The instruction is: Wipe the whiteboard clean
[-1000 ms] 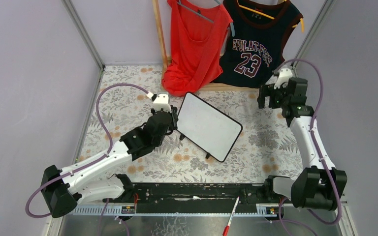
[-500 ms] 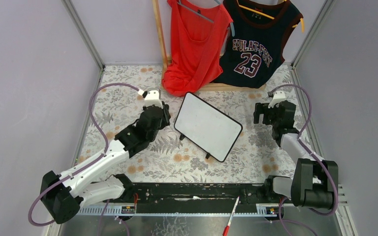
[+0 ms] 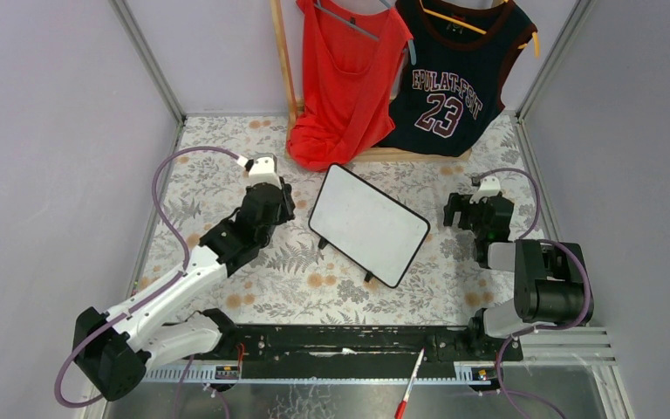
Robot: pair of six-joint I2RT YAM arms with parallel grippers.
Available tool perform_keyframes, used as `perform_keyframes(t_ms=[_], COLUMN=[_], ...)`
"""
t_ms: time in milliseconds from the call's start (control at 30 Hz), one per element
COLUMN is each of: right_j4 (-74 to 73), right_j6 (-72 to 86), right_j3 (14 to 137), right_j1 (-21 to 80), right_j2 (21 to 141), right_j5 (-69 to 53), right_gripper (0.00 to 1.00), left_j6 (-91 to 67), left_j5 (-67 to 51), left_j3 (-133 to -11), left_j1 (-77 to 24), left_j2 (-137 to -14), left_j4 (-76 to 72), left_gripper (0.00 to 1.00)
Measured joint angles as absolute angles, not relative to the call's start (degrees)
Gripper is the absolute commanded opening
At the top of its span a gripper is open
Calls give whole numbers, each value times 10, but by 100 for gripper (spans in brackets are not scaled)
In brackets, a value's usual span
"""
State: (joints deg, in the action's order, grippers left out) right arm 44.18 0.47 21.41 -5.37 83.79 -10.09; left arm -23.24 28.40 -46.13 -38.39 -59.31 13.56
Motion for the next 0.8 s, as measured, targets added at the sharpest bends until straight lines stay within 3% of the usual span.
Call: perform_keyframes(t_ms=[400,800], right_j4=[505,509], right_j6=[17,20], right_j3=[200,200], right_j1=[-54,-54], right_j2=[854,854], right_j5=[-101,-101], right_gripper=[97,98], left_j6=[-215,-206], left_j5=[213,48], left_j3=[-623,-630], left_j1=[-275,-136], left_j2=[-707,-806], left_j4=[264,355], left_gripper=[0,8])
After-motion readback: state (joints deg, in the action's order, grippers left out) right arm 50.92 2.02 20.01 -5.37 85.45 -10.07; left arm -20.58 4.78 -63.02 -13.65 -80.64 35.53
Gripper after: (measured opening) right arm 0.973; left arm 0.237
